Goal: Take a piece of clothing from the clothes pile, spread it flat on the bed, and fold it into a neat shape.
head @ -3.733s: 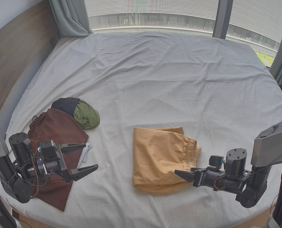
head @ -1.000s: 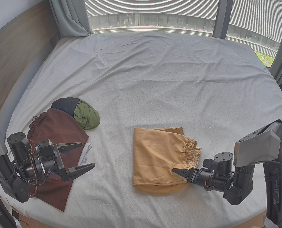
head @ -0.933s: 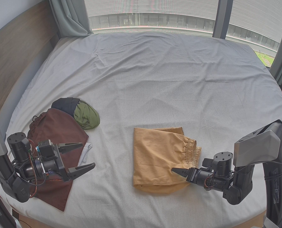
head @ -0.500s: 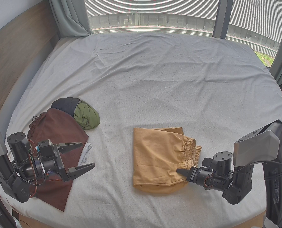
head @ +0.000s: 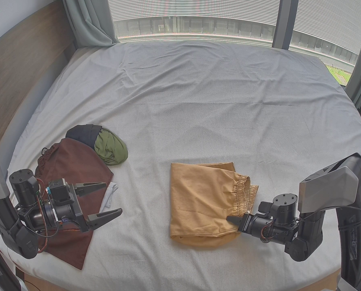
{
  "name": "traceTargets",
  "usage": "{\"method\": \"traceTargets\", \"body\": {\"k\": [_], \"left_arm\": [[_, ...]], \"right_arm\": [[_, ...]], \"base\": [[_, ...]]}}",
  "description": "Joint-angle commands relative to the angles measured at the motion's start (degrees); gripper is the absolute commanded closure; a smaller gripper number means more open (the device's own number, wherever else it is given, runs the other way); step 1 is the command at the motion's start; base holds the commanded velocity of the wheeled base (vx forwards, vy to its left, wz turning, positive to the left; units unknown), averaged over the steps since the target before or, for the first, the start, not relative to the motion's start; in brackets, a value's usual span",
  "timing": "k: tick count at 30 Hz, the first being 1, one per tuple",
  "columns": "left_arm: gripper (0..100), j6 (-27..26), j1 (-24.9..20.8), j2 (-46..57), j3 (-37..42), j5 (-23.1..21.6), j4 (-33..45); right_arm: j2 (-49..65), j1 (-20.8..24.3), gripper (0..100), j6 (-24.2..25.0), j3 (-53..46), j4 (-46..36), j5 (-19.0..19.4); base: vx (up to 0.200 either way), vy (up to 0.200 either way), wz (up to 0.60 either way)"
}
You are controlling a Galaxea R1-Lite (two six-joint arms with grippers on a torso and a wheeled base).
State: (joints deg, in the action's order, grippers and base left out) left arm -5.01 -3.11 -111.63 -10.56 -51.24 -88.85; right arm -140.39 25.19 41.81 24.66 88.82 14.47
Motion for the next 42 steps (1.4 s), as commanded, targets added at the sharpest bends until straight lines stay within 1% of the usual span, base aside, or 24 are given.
{"method": "traceTargets", "body": {"k": [1,5,11,21,24,29,34,42], "left_arm": [[0,0.0,-0.3,0.0,0.3,0.0,0.0],[0,0.0,-0.3,-0.3,0.2,-0.1,0.0],[0,0.0,-0.1,-0.2,0.0,-0.1,0.0],[0,-0.5,-0.1,0.2,0.4,-0.2,0.0],[0,-1.5,-0.1,0.0,0.4,-0.2,0.0],[0,-1.6,-0.1,-0.3,0.4,-0.2,0.0],[0,-1.6,0.0,-0.1,0.4,-0.2,0.0],[0,-1.7,-0.2,0.1,0.4,-0.2,0.0]], "right_arm": [[1.5,0.2,100,0.0,-0.1,0.2,0.0],[4.8,0.3,100,0.1,-0.3,0.0,0.0],[10.2,1.6,100,2.7,-0.3,-0.1,0.0],[11.9,3.3,100,2.9,0.4,0.0,0.1],[12.2,3.3,100,2.9,1.7,0.0,0.1],[13.1,3.5,100,2.9,2.7,-0.1,0.3],[16.2,5.3,100,3.1,3.6,-0.2,1.4],[20.2,5.8,100,3.1,3.7,-0.3,2.8]], "base": [[0.0,0.0,0.0],[0.0,0.0,0.0],[0.0,0.0,0.0],[0.0,0.0,0.0],[0.0,0.0,0.0],[0.0,0.0,0.0],[0.0,0.0,0.0],[0.0,0.0,0.0]]}}
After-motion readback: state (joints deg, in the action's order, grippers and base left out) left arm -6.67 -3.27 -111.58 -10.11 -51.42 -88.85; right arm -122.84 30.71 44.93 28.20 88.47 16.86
